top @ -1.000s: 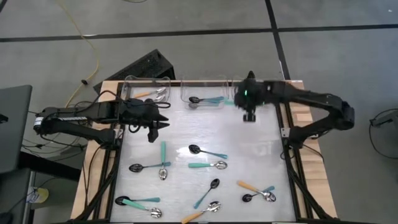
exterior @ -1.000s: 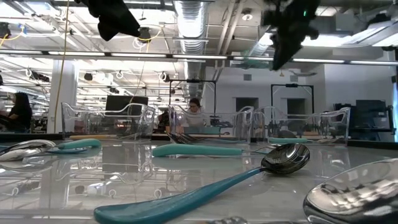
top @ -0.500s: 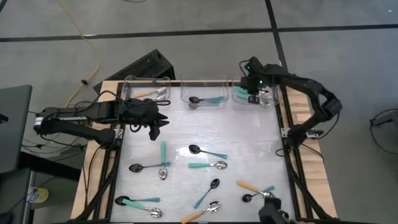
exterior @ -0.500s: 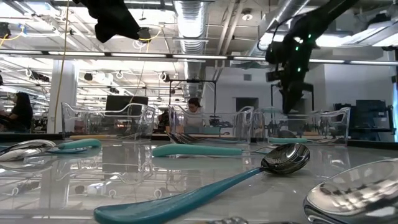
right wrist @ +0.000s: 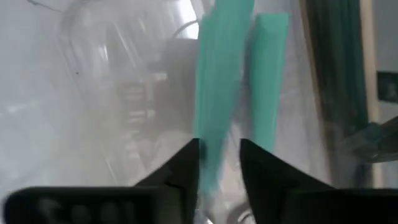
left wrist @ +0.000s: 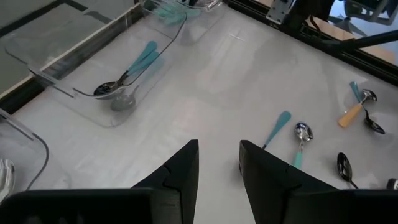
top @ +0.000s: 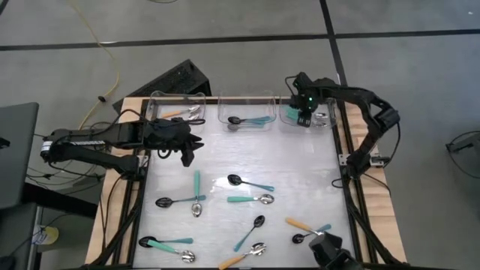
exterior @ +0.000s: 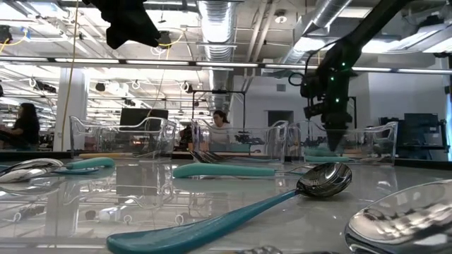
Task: Sort silverware by color (type)
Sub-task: Put the light green spoon into the right transparent bin, then put the blue spoon into the middle transparent bin
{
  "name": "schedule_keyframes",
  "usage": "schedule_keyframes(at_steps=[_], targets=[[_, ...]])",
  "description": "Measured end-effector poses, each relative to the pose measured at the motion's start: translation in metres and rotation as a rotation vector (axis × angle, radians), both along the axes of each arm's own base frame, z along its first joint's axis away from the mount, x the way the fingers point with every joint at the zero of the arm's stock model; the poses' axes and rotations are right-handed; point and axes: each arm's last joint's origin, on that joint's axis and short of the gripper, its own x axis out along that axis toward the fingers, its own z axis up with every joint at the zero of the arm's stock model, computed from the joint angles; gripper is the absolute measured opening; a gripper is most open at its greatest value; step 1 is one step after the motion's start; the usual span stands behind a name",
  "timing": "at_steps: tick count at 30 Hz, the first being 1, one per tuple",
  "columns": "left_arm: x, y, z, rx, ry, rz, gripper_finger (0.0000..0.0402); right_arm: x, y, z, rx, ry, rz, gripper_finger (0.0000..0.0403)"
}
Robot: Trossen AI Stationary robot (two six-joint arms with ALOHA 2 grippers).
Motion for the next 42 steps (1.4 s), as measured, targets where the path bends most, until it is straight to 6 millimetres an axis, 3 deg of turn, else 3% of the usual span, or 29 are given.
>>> schedule_keyframes(at_steps=[5,8,11,17,22,25,28,35,42], targets=[[0.0,0.0,0.0,0.01,0.008,-0.008,0.01,-0.002,0.002,0.0,0.029,0.017,-0.024,0.0227],[-0.001,0.0,-0.002,0.002,0.031,-0.02,0.01,-0.004,0.005,0.003,0.038,0.015,-0.063,0.0256],[-0.004,-0.002,-0.006,-0.031,0.071,-0.057,0.01,-0.006,0.01,0.011,0.049,0.013,-0.108,0.0262],[-0.012,-0.005,-0.015,-0.118,0.185,-0.08,0.01,-0.004,0.029,0.052,-0.018,-0.079,-0.197,0.0263],[-0.019,-0.01,-0.036,-0.295,0.281,0.058,0.01,-0.001,0.061,0.092,-0.093,-0.239,-0.265,0.0264],[-0.019,-0.015,-0.055,-0.448,0.287,0.189,0.01,0.003,0.086,0.111,-0.042,-0.378,-0.299,0.0264],[-0.019,-0.021,-0.077,-0.55,0.333,0.2,0.01,0.009,0.111,0.126,0.042,-0.496,-0.29,0.0264],[-0.01,-0.033,-0.1,-0.611,0.341,0.138,0.01,0.028,0.162,0.138,0.124,-0.575,-0.153,0.0264],[0.003,-0.034,-0.114,-0.767,0.342,0.384,0.01,0.048,0.195,0.136,0.189,-0.583,-0.053,0.0264]])
